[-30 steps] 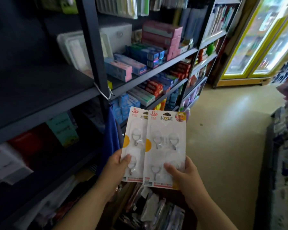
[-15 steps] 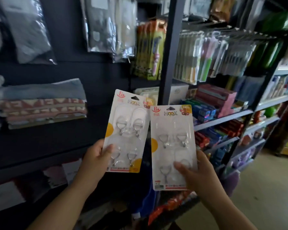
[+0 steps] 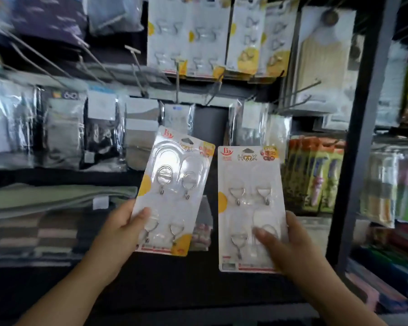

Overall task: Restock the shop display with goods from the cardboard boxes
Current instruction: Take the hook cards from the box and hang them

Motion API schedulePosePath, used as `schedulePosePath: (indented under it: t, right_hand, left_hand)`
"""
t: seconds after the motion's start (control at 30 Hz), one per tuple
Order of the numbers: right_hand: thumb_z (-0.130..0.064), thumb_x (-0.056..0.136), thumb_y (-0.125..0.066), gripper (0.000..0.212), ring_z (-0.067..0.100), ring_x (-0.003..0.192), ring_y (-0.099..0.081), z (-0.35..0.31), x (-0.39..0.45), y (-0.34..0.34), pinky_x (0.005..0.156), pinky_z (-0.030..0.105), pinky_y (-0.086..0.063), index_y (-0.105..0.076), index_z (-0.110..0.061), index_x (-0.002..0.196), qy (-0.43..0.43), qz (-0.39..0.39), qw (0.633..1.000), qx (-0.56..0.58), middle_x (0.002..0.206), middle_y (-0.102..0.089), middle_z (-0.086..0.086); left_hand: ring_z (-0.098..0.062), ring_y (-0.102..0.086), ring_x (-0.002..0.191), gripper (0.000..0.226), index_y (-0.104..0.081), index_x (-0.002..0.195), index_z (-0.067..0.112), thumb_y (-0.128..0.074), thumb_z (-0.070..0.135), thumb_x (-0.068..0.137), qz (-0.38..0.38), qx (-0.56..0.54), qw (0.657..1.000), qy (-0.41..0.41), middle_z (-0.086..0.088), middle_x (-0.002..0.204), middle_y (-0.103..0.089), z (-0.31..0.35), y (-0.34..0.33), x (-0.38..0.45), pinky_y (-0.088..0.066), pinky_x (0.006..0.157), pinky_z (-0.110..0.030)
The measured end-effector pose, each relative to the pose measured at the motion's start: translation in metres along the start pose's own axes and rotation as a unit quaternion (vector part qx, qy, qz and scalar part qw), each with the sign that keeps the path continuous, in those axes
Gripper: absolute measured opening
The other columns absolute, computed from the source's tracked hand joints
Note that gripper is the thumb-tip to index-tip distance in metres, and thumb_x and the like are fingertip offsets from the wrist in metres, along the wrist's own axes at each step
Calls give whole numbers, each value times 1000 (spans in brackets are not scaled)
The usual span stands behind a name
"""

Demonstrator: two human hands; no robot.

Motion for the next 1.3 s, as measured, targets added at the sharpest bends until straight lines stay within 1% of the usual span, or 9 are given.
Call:
schedulePosePath:
  t: [0.17,0.33,0.5,0.63,0.73,0.9,1.03,1.23,1.3]
  right_hand:
    - [-50,67,-69,54,9,88,-71,-45,32,-54,72,32,-59,-53,-32,115,47,-47,997,41,105,-71,-7]
    - [-29,82,-71,32,10,87,-72,-77,55,-83,74,35,-60,-56,-31,110,96,-50,992,64,101,-73,-7]
    - [-36,72,-71,41,12,83,-73,-136,80,-96,65,29,-58,-56,-27,109,159,-54,983,75,97,-74,-6]
    - [-34,79,-70,40,16,88,-72,-198,100,-99,77,42,-58,-56,-28,117,213,-55,971,94,102,-74,-3]
    - [-25,88,-66,31,18,92,-72,-248,117,-97,82,41,-55,-58,-24,118,253,-62,957,129,104,-74,-2]
    - [-20,95,-57,25,18,89,-68,-327,164,-101,74,32,-56,-57,-11,118,255,-55,954,144,103,-71,4]
    - [-19,97,-57,26,17,77,-62,-370,194,-116,51,24,-49,-54,-11,121,255,-55,955,142,106,-68,8]
    - [-17,96,-57,19,25,90,-63,-398,219,-126,84,42,-56,-57,-9,113,250,-37,953,167,101,-67,7]
    - [-16,96,-57,16,26,94,-64,-400,223,-126,84,43,-56,-57,-10,111,241,-37,954,174,101,-67,7]
  left_hand:
    - [-11,-68,93,21,-68,94,33,-52,19,96,31,27,998,-45,16,94,-74,33,50,36,-50,86,-38]
    - [8,-66,78,26,-66,90,33,-52,12,95,70,56,990,-107,27,83,-71,63,92,55,-46,76,-25]
    - [-12,-68,77,43,-72,80,46,-54,10,93,99,42,982,-153,10,82,-75,108,128,75,-49,74,-34]
    - [-34,-68,85,23,-73,90,27,-54,15,94,100,27,981,-165,-5,86,-75,148,143,98,-52,75,-45]
    - [-21,-69,75,15,-69,91,24,-55,20,94,105,4,980,-169,4,78,-75,179,150,119,-47,62,-33]
    - [-16,-68,60,14,-68,87,18,-56,16,93,100,1,977,-189,5,65,-73,239,150,151,-43,52,-27]
    - [-21,-64,75,14,-67,102,13,-55,15,95,108,1,973,-203,-2,85,-72,268,155,172,-43,58,-27]
    - [-22,-58,81,10,-65,92,18,-56,15,94,131,32,964,-228,2,86,-66,291,174,194,-42,74,-31]
    - [-26,-60,83,10,-66,91,17,-57,16,94,137,44,963,-226,-1,86,-68,294,181,199,-43,78,-34]
Point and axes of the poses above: each hand's wrist, its own x-axis towards the middle knuckle, its own y-axis out of the back of the hand, z = x × y, the point moved 10 cm from there along x, towards the middle knuckle
